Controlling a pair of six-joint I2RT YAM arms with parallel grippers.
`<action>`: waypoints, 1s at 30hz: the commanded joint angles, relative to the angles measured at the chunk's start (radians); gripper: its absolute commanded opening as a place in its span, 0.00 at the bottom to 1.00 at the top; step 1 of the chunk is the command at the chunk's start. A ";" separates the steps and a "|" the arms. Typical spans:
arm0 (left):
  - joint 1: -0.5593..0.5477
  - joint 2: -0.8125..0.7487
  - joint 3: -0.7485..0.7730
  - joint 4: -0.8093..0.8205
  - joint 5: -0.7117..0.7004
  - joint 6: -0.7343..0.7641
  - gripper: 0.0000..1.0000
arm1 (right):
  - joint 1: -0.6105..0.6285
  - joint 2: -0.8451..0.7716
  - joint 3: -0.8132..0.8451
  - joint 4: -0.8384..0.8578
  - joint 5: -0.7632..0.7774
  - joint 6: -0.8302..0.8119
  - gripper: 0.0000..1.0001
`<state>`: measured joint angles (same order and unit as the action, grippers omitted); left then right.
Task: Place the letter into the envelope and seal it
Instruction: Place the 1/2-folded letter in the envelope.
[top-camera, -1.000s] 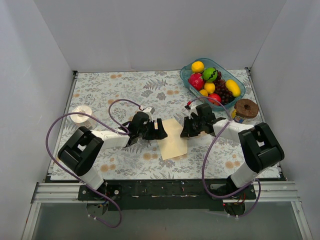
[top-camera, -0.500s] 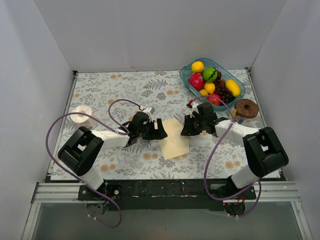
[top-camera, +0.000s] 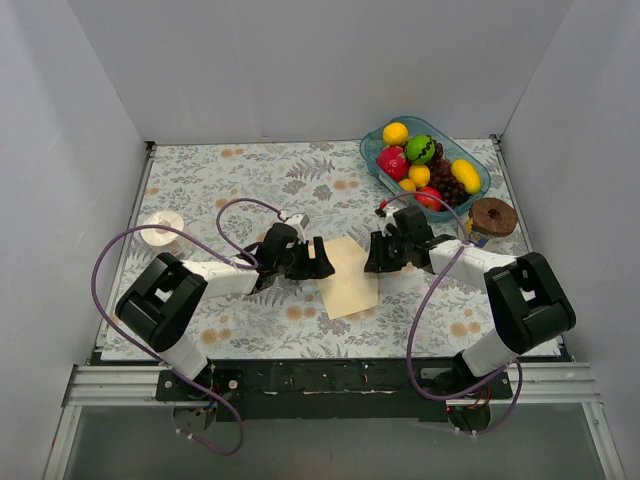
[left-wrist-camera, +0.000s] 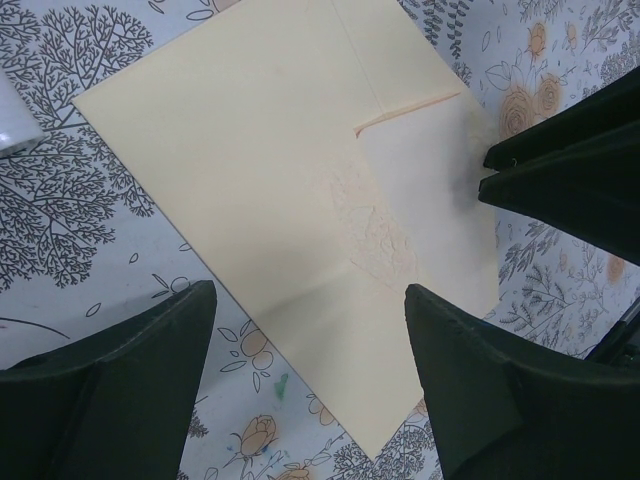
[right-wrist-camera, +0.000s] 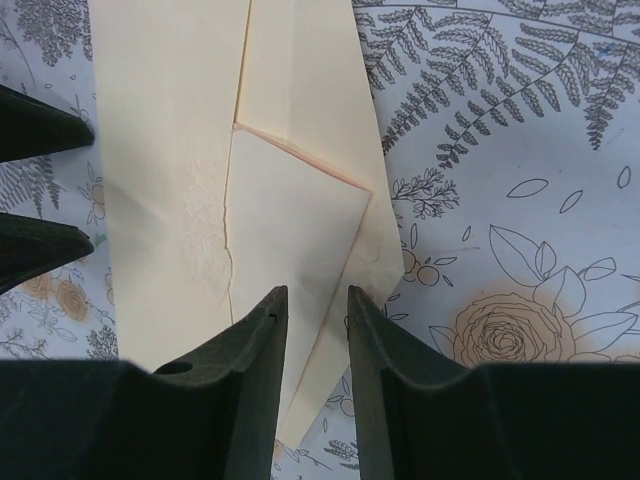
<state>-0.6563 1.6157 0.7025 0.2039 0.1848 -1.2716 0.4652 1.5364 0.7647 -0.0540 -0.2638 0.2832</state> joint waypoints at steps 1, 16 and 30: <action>0.006 0.021 0.005 -0.023 0.005 0.012 0.75 | 0.004 0.030 0.030 0.009 0.008 0.001 0.38; 0.007 0.061 0.037 -0.014 0.036 0.028 0.75 | 0.004 0.085 0.051 0.020 -0.028 -0.004 0.29; 0.007 0.096 0.069 -0.015 0.059 0.046 0.75 | 0.004 0.128 0.093 0.016 -0.058 -0.010 0.28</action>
<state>-0.6491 1.6825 0.7597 0.2317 0.2192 -1.2411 0.4652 1.6432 0.8177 -0.0509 -0.2958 0.2840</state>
